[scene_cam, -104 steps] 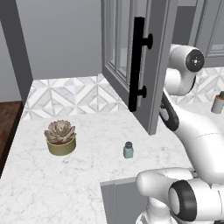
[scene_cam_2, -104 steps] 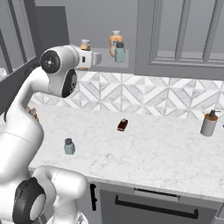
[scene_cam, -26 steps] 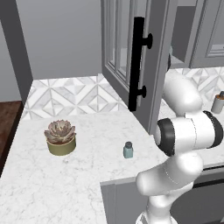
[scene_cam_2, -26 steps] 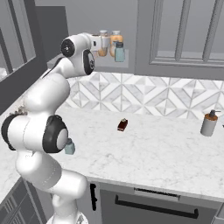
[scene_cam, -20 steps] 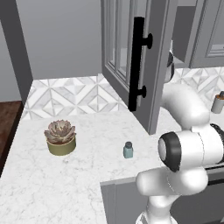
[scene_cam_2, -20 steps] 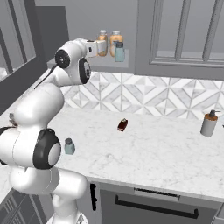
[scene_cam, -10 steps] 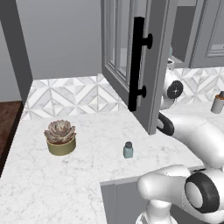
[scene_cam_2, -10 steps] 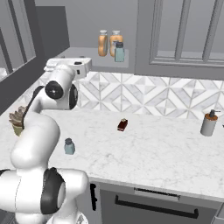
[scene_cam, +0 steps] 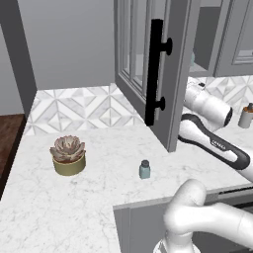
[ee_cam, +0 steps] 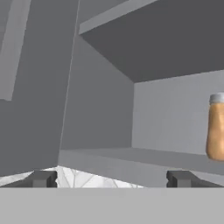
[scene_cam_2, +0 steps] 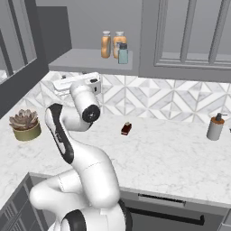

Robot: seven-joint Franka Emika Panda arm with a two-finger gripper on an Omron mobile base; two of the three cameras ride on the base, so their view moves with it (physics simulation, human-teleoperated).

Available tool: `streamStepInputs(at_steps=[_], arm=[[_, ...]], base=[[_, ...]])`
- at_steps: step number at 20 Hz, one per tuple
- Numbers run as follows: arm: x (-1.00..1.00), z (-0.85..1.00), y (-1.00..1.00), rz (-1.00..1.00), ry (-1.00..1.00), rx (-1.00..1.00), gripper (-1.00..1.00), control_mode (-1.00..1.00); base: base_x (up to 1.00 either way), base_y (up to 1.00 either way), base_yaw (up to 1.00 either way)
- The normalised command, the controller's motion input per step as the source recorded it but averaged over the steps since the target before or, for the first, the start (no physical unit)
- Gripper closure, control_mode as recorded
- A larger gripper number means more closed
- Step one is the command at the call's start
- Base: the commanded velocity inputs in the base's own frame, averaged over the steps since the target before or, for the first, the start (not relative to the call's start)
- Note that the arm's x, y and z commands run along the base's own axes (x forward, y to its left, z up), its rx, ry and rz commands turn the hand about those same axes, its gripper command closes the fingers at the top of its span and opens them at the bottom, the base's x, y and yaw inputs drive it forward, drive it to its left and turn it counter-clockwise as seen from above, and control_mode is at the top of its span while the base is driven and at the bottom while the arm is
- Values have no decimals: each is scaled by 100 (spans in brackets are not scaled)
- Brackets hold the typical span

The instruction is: Put the shaker and condiment bottle from the counter next to their counterparts in the cabinet.

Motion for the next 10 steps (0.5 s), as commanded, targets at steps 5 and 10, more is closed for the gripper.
streamStepInputs(at_steps=[5, 10], arm=[[-7, -22, -1, 19, 5, -1, -100, -100], [-29, -47, -5, 60, 8, -10, -100, -100]], base=[[0, 0, 0], [0, 0, 0]])
